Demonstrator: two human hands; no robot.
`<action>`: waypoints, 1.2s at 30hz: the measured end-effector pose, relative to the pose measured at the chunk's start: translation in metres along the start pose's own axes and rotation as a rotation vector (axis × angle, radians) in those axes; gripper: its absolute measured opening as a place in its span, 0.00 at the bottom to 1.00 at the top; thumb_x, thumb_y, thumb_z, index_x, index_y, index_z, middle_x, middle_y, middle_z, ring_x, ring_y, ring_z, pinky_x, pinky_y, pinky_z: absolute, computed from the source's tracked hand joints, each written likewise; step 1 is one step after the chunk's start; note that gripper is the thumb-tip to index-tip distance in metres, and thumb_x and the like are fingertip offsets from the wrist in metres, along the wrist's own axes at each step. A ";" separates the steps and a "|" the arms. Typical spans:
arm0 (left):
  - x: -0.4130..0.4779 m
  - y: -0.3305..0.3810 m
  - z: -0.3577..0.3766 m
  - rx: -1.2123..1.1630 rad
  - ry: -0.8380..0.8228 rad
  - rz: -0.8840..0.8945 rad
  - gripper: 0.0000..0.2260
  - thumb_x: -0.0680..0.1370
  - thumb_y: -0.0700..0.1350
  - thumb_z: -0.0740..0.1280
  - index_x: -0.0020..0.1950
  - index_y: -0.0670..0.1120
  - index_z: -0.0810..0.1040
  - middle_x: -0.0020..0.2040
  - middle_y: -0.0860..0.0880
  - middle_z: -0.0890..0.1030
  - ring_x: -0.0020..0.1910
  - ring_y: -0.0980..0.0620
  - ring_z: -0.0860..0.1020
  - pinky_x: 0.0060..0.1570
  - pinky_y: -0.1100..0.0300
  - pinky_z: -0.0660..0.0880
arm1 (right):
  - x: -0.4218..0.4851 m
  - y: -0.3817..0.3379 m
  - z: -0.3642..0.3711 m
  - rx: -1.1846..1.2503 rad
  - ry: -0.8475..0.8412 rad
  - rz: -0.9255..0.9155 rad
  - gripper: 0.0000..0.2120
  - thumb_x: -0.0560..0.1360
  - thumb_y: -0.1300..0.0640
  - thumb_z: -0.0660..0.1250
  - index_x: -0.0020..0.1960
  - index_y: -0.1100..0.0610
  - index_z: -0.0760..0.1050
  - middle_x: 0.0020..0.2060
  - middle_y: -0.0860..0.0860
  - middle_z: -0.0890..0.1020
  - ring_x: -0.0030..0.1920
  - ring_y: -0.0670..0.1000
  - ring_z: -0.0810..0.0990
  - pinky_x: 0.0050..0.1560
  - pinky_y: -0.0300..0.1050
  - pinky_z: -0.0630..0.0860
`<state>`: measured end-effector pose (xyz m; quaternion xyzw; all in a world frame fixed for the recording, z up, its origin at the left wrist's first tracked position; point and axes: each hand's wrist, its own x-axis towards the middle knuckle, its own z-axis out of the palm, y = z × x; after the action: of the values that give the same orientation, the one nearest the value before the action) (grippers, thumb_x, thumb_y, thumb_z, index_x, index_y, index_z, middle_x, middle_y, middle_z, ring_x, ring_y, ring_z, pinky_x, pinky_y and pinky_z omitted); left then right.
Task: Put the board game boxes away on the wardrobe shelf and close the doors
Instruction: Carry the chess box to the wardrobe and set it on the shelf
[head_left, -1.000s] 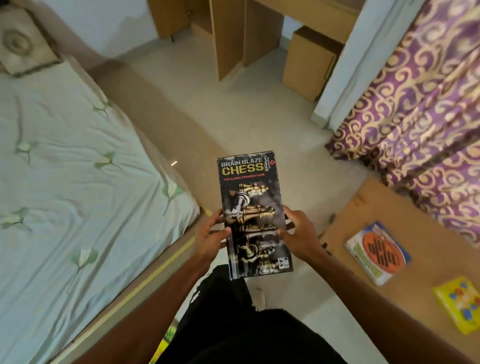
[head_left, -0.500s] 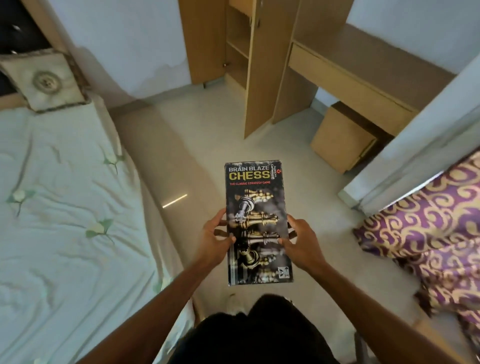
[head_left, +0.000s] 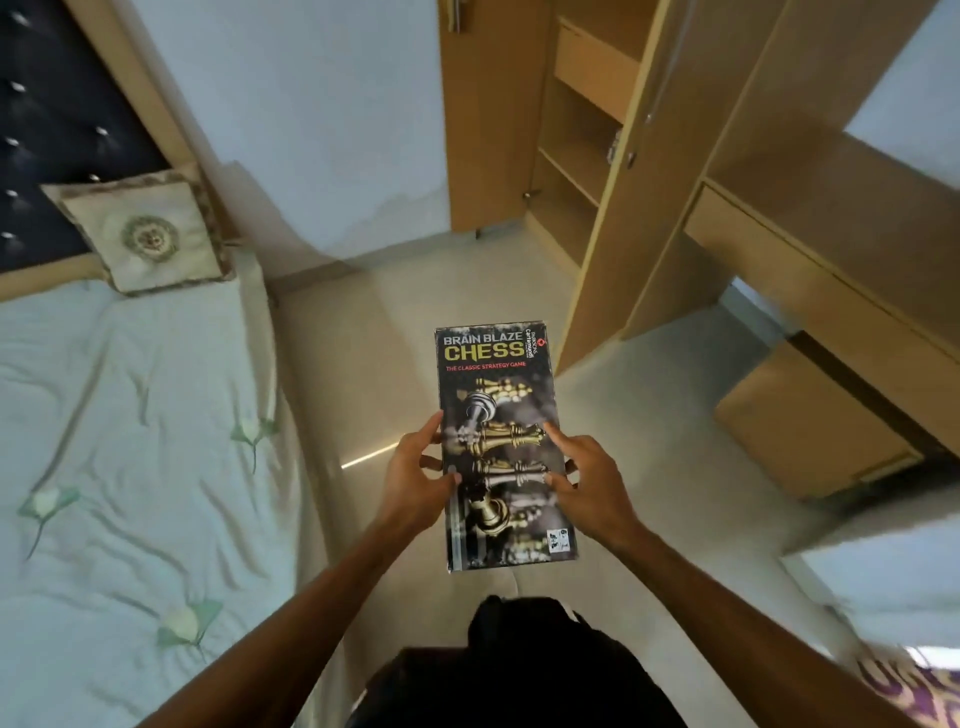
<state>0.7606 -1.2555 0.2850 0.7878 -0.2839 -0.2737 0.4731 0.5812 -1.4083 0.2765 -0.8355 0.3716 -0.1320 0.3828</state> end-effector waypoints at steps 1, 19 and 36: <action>0.024 0.004 -0.006 0.003 0.016 -0.003 0.35 0.72 0.36 0.73 0.75 0.54 0.66 0.61 0.50 0.75 0.49 0.51 0.80 0.38 0.61 0.81 | 0.030 -0.006 0.000 -0.005 -0.018 -0.017 0.31 0.74 0.63 0.67 0.74 0.46 0.64 0.50 0.50 0.76 0.50 0.47 0.75 0.55 0.44 0.77; 0.526 0.058 -0.116 0.075 -0.017 0.004 0.27 0.74 0.41 0.72 0.72 0.50 0.71 0.63 0.49 0.73 0.53 0.50 0.79 0.46 0.54 0.82 | 0.535 -0.091 0.034 -0.009 0.028 -0.076 0.28 0.76 0.60 0.66 0.73 0.46 0.64 0.48 0.49 0.76 0.48 0.47 0.76 0.51 0.42 0.77; 0.964 0.200 -0.014 0.165 -0.299 0.123 0.25 0.74 0.41 0.72 0.70 0.50 0.72 0.65 0.48 0.74 0.54 0.50 0.78 0.40 0.62 0.77 | 0.907 -0.025 -0.066 0.057 0.307 0.154 0.28 0.75 0.63 0.68 0.73 0.52 0.66 0.54 0.50 0.76 0.52 0.48 0.76 0.50 0.35 0.72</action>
<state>1.3965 -2.0065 0.3140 0.7557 -0.4203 -0.3339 0.3752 1.1857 -2.0883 0.2813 -0.7632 0.4849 -0.2390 0.3540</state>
